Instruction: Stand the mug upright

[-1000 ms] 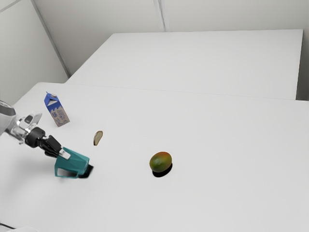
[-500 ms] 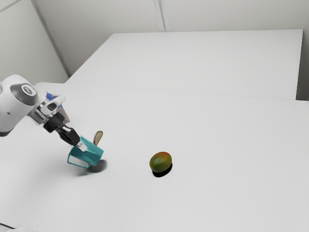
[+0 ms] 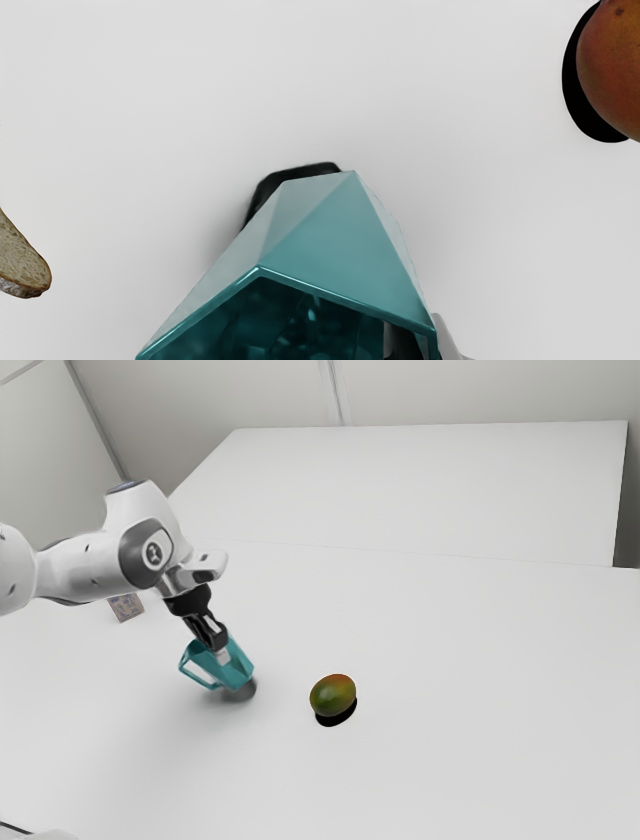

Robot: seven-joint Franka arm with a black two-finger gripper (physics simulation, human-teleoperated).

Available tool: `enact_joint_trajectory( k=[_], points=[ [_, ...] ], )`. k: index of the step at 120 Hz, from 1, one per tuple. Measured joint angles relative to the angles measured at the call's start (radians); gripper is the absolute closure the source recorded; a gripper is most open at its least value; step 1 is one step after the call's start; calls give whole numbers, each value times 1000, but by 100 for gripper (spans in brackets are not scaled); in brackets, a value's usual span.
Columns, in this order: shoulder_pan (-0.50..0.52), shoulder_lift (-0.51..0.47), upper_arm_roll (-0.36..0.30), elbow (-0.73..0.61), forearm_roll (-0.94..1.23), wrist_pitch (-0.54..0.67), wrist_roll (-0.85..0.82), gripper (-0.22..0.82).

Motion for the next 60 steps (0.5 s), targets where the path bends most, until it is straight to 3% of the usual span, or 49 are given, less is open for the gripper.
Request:
enact_joint_trajectory(
  k=[30,60],
  points=[
    [-3,-12,-82,-41,61,76,-160,79],
    [-2,4,-106,-43,121,101,-291,78]
  ],
)
